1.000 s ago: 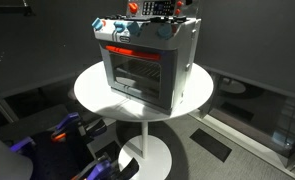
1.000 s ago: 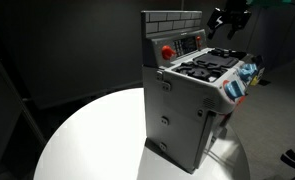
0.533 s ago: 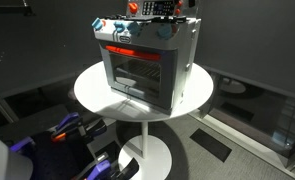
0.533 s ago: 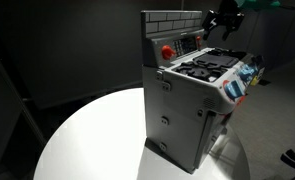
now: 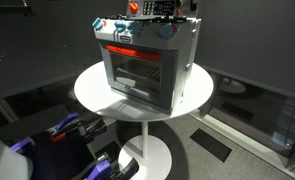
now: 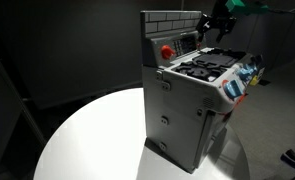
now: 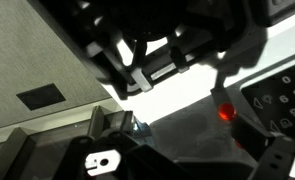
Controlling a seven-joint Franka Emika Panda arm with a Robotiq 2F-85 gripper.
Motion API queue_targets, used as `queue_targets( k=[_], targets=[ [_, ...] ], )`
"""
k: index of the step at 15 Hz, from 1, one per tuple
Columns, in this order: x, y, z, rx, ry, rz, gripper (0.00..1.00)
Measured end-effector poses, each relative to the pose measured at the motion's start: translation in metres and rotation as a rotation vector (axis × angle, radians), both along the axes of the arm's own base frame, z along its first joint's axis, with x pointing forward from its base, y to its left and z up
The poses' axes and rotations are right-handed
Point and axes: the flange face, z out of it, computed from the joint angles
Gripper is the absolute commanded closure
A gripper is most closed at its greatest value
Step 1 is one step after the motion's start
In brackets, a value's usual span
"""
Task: Push the top orange button on the right side of the stove
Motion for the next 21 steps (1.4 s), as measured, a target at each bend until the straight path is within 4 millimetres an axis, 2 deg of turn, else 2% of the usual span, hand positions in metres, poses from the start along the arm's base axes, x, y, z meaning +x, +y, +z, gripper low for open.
queue_targets(
  k=[5,9,15,21],
  targets=[
    [0.001,0.0,0.001,-0.001,0.016,-0.001,0.0],
    [-0.012,-0.003,0.014,0.013,0.063,0.001,0.0],
    [-0.064,-0.006,0.037,0.038,0.199,0.054,0.0],
    [-0.128,-0.009,0.038,0.026,0.356,0.136,0.0]
  ],
)
